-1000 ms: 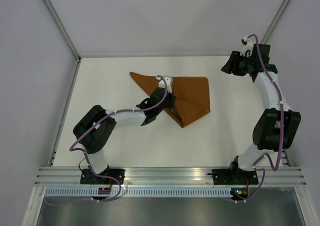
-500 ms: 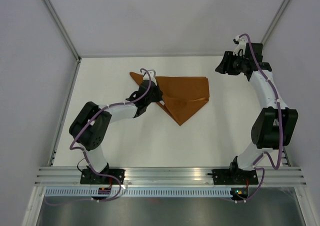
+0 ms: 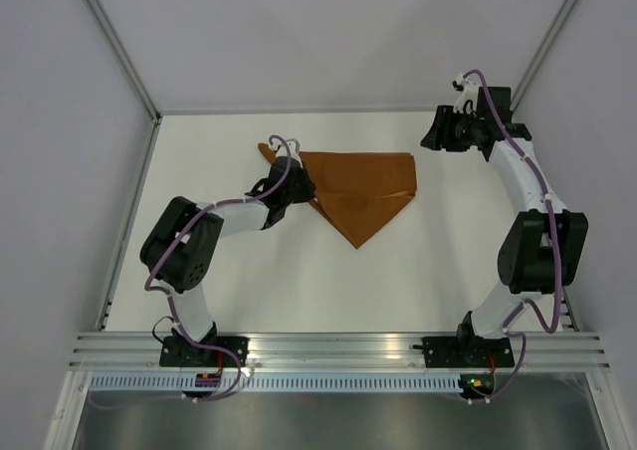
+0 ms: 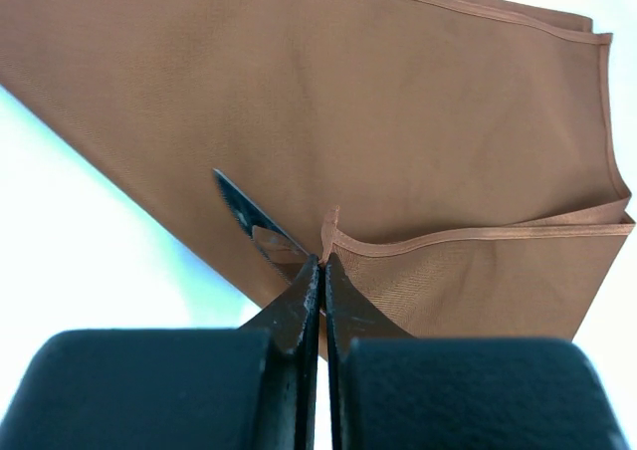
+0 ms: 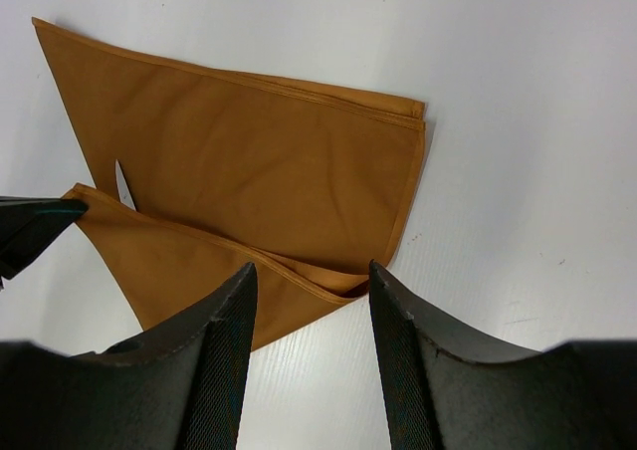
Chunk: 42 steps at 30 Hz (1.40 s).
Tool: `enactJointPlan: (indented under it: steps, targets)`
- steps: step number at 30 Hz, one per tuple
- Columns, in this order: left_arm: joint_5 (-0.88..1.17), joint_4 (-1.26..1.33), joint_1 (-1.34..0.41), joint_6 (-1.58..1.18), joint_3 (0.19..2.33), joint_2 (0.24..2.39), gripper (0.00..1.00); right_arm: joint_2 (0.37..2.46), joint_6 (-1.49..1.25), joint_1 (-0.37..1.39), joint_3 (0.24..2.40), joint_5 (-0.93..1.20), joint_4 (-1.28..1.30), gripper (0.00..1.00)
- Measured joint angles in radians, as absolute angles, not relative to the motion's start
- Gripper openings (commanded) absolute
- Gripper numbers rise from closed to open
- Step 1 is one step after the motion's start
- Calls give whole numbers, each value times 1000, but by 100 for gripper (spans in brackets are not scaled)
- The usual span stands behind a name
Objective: Fold the napkin, place the utensils inside, and roll it up
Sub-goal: Fold the napkin
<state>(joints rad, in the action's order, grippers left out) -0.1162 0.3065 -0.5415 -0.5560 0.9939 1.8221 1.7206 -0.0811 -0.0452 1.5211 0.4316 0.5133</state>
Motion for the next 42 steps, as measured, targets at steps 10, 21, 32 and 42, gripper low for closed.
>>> enactJointPlan:
  steps: [10, 21, 32, 42]
  targets:
    - [-77, 295, -492, -578, 1015, 1856, 2, 1726, -74, -36, 1521, 427, 513, 55]
    - [-56, 292, -472, -605, 1022, 1903, 2, 1735, -61, -28, 1521, 421, 517, 55]
    - [-20, 286, -446, -614, 1043, 1929, 48, 1736, -55, -28, 1521, 421, 517, 55]
    - [11, 285, -376, -614, 1048, 1882, 61, 1737, -51, -24, 1521, 420, 517, 55]
